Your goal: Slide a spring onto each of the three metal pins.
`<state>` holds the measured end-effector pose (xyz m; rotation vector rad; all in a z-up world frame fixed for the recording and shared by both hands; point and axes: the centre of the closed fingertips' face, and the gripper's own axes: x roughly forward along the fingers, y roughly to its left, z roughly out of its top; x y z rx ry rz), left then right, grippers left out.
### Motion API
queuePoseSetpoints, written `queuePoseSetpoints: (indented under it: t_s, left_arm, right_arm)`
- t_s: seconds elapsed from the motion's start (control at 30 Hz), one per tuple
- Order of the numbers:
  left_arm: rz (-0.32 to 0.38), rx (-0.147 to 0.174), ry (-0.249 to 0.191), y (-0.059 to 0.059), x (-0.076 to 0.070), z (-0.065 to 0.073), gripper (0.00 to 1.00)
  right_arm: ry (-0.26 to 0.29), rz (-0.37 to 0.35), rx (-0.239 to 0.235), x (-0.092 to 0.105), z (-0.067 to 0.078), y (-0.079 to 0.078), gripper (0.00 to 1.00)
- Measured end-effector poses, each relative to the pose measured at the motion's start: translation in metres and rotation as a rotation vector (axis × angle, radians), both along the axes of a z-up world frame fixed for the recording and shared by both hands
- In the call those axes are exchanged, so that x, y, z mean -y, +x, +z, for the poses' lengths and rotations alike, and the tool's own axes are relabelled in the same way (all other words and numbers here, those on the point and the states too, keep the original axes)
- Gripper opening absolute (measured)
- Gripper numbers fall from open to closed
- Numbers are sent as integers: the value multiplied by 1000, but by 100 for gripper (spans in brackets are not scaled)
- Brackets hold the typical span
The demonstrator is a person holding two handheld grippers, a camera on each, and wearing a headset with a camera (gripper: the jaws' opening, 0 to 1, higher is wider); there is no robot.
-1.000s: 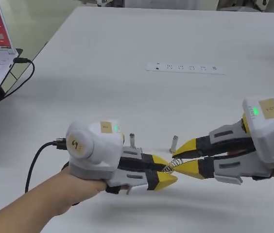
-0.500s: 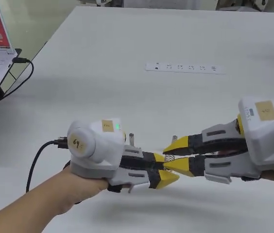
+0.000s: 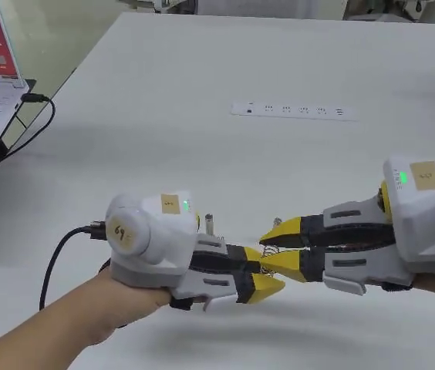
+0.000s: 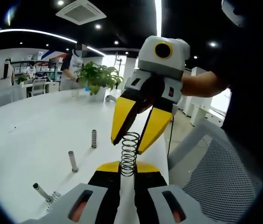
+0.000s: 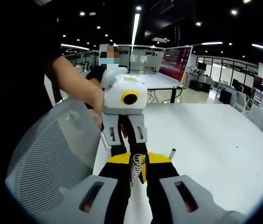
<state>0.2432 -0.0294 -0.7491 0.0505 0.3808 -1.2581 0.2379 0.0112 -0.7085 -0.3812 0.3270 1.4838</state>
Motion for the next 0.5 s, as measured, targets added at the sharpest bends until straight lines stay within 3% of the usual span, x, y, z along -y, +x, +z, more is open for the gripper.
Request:
queuePoseSetpoints:
  t_s: [0.17, 0.27, 0.5]
  left_arm:
    - [3, -4, -3, 0, -1, 0, 2]
    - [5, -5, -12, 0, -1, 2, 2]
    - [11, -3, -24, 2, -3, 5, 2]
  right_arm:
    - [10, -15, -12, 0, 0, 1, 9]
    - [5, -37, -44, 1, -3, 2, 10]
    - [30, -53, -22, -1, -2, 0, 8]
